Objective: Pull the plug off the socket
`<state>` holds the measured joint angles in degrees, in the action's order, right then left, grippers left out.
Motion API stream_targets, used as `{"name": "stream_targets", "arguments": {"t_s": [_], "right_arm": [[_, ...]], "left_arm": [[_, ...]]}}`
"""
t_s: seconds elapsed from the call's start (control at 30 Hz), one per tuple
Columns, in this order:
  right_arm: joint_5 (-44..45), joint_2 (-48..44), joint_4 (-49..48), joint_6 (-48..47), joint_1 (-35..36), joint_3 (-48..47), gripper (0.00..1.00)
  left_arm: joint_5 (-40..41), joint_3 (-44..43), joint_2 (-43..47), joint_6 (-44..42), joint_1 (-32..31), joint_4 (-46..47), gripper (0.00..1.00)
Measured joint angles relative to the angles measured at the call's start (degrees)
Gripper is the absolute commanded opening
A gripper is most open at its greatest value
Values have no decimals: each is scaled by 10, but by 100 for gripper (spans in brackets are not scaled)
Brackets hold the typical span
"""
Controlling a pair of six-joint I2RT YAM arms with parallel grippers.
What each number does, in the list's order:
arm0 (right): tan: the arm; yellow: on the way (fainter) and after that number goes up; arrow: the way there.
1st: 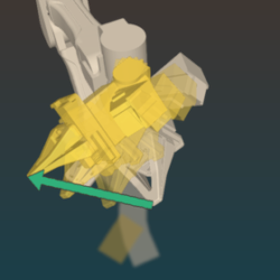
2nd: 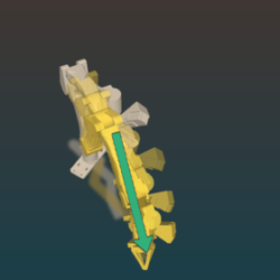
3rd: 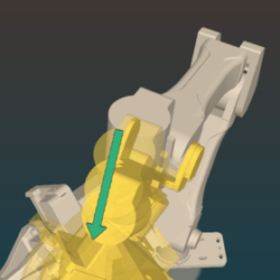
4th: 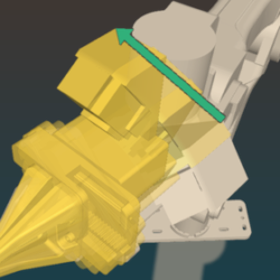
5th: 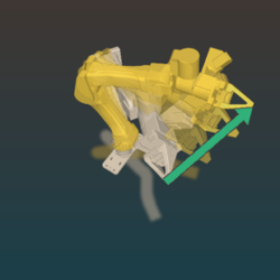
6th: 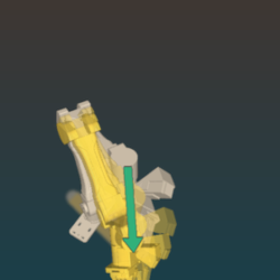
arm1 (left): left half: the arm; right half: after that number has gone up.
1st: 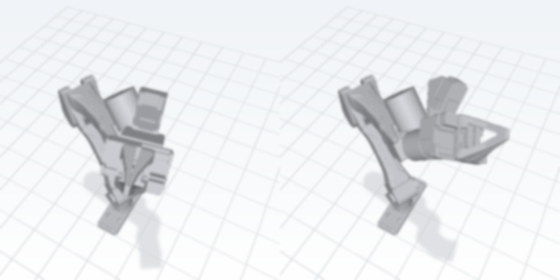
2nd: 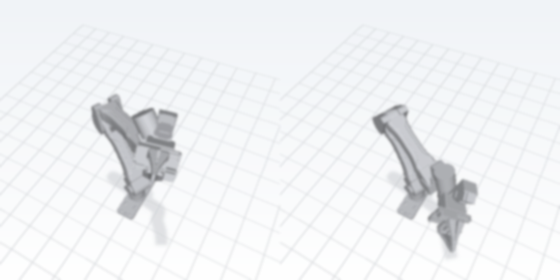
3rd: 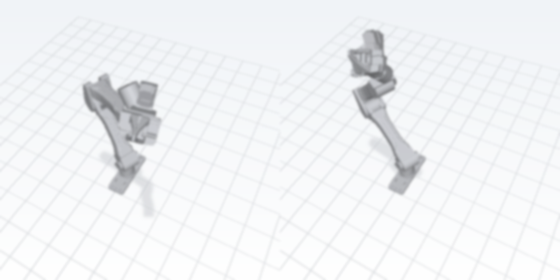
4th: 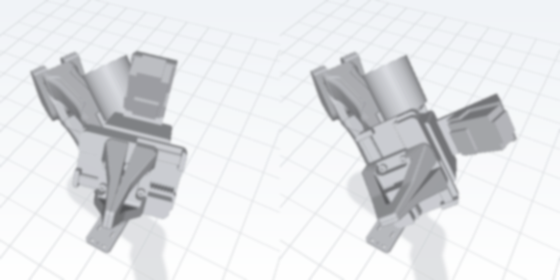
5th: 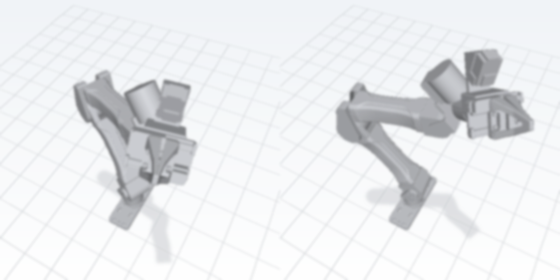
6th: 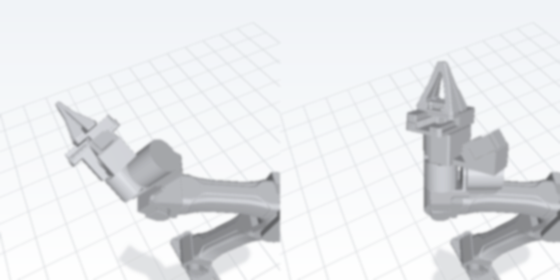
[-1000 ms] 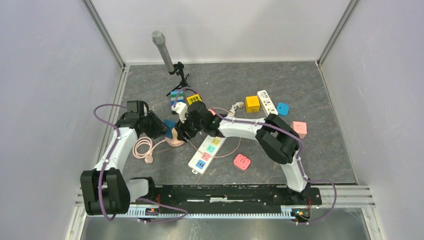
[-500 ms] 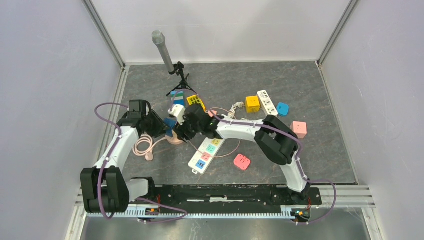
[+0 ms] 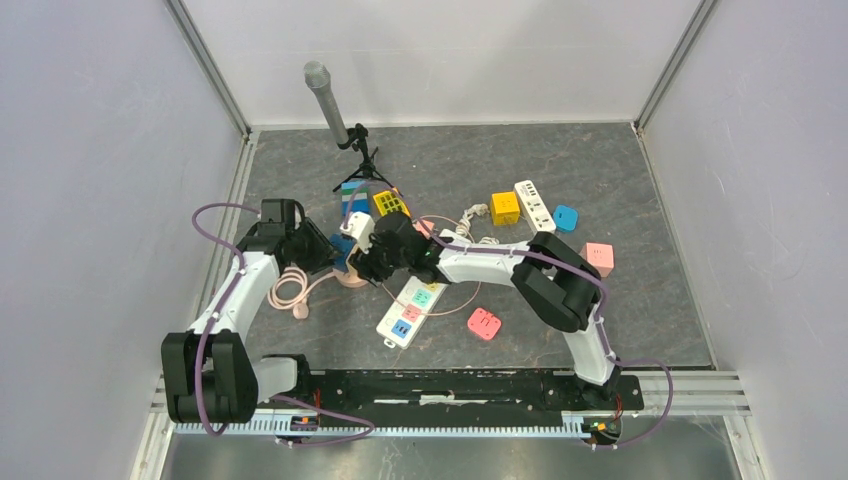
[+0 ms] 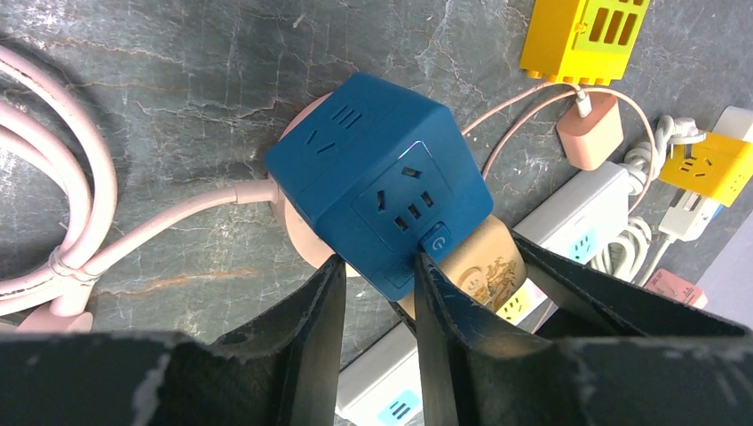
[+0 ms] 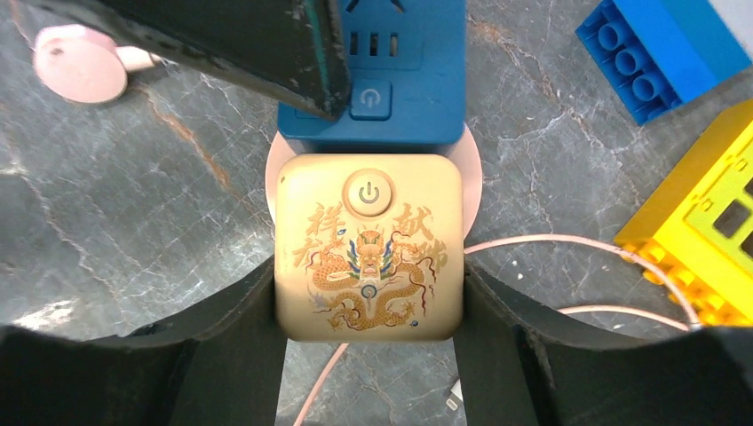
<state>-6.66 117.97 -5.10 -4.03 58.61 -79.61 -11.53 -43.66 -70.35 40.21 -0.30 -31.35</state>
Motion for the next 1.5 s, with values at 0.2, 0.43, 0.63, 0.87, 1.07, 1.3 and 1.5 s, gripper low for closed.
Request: {"name": "stream_targets", "arguments": {"t_s": [0.2, 0.43, 0.63, 0.87, 1.07, 1.3, 1.5], "right_arm": [[-76, -13, -81, 66, -36, 55, 0], [-7, -14, -26, -11, -2, 27, 0], [-81, -42, -107, 81, -41, 75, 0], [-82, -66, -70, 59, -17, 43, 0], [-76, -100, -87, 85, -10, 93, 0], [-45, -244, -77, 125, -107, 202, 0], [18, -368, -23, 141, -117, 248, 0]], "left_arm": [[-1, 0, -1, 2, -9, 3, 39], [-1, 0, -1, 3, -9, 3, 39], [1, 0, -1, 3, -11, 3, 39], [8, -2, -2, 3, -13, 3, 39], [11, -4, 1, 3, -14, 0, 47], [-9, -28, -3, -6, -17, -43, 60], [-60, -110, -17, -40, -22, -78, 80]]}}
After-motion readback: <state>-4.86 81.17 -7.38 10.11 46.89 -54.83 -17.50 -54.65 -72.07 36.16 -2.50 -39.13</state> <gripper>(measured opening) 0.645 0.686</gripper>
